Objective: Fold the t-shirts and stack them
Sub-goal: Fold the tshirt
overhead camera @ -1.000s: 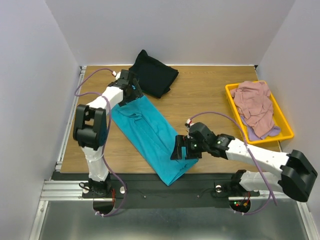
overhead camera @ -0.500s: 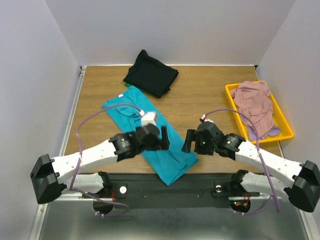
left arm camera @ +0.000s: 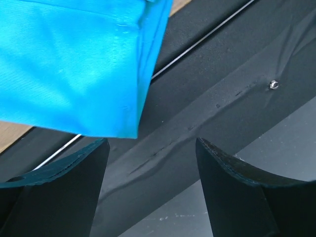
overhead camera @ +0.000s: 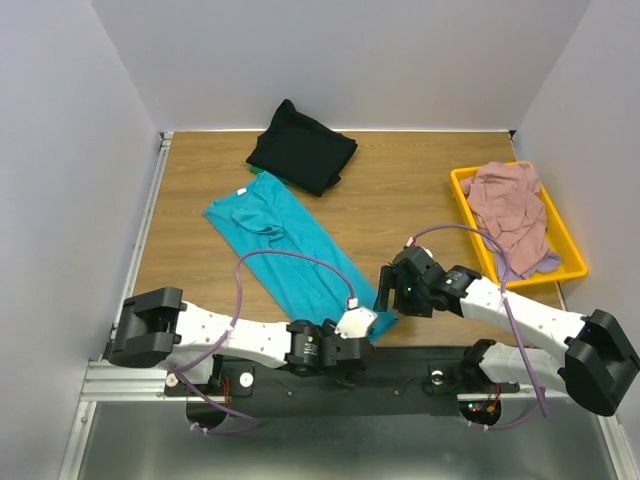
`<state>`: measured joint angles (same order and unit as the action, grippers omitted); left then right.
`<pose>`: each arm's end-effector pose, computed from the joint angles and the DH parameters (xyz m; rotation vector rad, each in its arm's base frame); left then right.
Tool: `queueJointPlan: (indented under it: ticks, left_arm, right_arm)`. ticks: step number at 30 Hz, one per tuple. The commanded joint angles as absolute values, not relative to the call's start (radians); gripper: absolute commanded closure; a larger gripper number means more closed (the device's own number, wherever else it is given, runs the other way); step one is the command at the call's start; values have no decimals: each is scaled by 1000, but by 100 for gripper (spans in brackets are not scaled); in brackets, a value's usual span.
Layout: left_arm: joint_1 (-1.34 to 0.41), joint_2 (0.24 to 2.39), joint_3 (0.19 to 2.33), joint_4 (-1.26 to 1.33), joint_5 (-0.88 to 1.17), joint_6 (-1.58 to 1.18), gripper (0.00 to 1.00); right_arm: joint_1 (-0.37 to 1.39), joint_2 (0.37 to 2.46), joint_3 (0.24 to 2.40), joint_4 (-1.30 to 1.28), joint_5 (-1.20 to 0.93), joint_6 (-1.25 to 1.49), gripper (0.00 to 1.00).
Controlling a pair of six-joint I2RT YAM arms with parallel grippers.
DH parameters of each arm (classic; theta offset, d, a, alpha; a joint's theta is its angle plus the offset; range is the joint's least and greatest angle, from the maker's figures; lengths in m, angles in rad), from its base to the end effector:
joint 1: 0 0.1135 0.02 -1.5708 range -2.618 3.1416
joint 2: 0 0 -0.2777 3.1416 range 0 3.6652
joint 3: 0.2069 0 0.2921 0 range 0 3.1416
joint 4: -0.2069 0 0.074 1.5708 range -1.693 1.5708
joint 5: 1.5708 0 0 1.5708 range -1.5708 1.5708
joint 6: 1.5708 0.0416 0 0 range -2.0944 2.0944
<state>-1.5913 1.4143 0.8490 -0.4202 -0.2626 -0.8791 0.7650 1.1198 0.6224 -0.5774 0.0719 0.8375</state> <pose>0.0044 -0.3135 0.1902 0.8206 2.5069 -0.6352 0.1707 0.1597 0.1782 0.1231 2.7117 0.4257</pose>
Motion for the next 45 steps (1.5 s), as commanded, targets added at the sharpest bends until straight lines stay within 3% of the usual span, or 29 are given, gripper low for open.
queueJointPlan:
  ticks: [1,3,5,9,12,15,18,20,22,26,37,45]
  left_arm:
    - [-1598,1481,905,-442,-285,-836,19]
    - [-1597,1532,919,-459,-296,-822,21]
    - [-1598,1565,940,-495,-330,-825,29]
    - [-1598,1629,969,-552,-393,-845,31]
    - [-1598,1679,986,-557,-402,-838,37]
    - [-1597,1704,997,-574,-426,-845,53]
    - [-1597,1733,1014,-606,-440,-853,71]
    - [-1598,1732,1023,-624,-442,-856,100]
    - [-1598,1711,1026,-626,-448,-859,100]
    - [-1597,1660,1051,-624,-456,-848,100]
    - [-1473,1485,1013,-626,-495,-851,100]
    - [-1232,1263,893,-594,-494,-856,100]
  right_arm:
    - [756,1112,617,-572,54,841,14]
    - [755,1115,604,-566,43,844,16]
    - [755,1126,595,-554,25,847,18]
    - [755,1155,574,-522,6,847,21]
    - [753,1184,565,-500,-23,845,26]
    - [753,1201,563,-482,-34,845,32]
    - [753,1221,566,-472,-40,845,48]
    - [753,1229,571,-468,-43,842,66]
    - [753,1230,584,-469,-25,839,76]
    - [753,1232,630,-471,-28,821,86]
    - [753,1340,863,-469,-61,732,89]
    - [755,1546,1147,-463,21,667,91]
